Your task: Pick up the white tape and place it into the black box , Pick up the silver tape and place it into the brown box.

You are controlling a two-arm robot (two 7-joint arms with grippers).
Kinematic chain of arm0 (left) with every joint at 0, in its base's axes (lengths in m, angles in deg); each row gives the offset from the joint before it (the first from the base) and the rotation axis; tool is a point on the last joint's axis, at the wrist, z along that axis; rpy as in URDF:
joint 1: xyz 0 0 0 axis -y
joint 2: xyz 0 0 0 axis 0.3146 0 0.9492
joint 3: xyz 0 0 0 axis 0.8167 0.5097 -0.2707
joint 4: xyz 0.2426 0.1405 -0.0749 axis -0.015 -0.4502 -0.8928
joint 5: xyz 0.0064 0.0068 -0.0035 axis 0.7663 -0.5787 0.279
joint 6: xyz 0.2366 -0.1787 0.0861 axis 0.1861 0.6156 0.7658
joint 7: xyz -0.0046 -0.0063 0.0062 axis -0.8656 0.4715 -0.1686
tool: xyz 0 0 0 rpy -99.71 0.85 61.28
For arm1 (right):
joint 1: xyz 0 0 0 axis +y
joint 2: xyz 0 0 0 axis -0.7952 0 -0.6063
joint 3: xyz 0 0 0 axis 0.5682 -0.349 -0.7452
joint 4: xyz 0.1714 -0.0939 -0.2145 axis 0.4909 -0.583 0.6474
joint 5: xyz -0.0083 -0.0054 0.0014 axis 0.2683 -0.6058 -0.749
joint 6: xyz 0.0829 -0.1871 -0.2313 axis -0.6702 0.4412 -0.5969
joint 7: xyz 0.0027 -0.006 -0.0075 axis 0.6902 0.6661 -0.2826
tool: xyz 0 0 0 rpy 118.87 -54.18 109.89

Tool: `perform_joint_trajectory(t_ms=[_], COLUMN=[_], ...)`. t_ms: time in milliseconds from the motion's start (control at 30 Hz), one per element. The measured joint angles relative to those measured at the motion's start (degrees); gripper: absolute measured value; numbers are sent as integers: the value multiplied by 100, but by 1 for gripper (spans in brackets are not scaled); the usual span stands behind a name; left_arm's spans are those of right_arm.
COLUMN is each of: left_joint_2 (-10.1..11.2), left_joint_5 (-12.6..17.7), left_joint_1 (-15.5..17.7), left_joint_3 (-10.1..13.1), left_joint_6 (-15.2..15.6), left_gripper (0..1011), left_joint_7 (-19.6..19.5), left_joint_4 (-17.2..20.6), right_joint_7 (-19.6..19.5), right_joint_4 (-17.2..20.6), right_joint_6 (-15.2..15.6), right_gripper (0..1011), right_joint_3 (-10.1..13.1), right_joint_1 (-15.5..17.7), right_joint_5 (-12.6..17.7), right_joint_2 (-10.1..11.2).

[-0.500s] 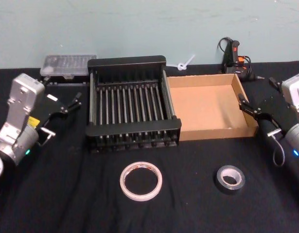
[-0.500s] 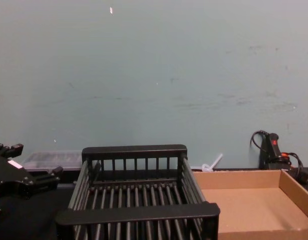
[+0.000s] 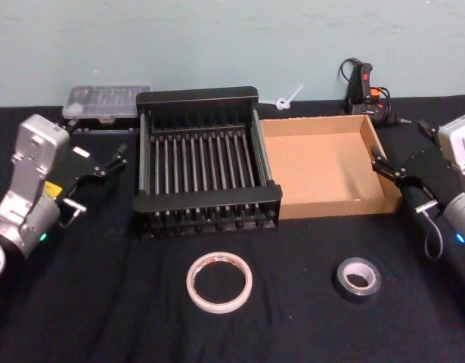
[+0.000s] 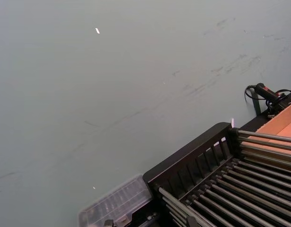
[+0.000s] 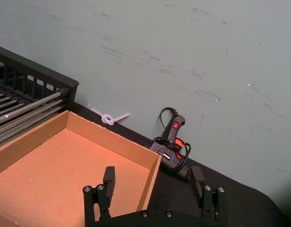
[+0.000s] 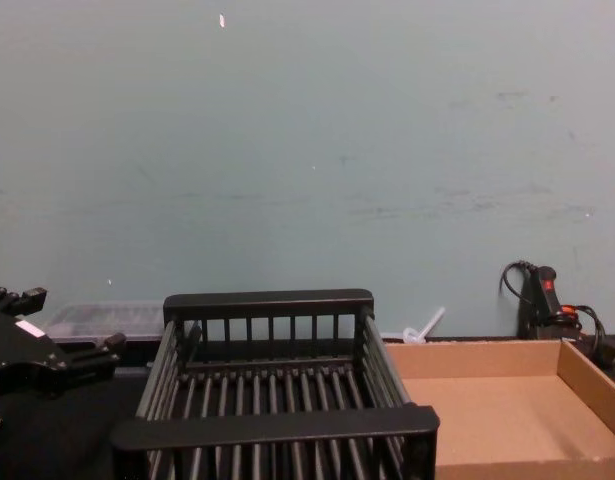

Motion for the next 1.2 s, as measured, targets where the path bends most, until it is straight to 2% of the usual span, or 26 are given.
perform_joint_trajectory(t_ms=[1200], left_joint_2=[0], left_joint_5=[0], left_joint_1=[0], left_joint_3=[0], left_joint_6=[0], left_gripper=[1001], left_joint_7=[0], left_joint_4=[-1], right_joint_7=[0], right_joint_4=[0], right_joint_6=[0], right_gripper=[1002], right_joint_3=[0], right_joint_1=[0], right_joint_5=[0], right_joint_2=[0])
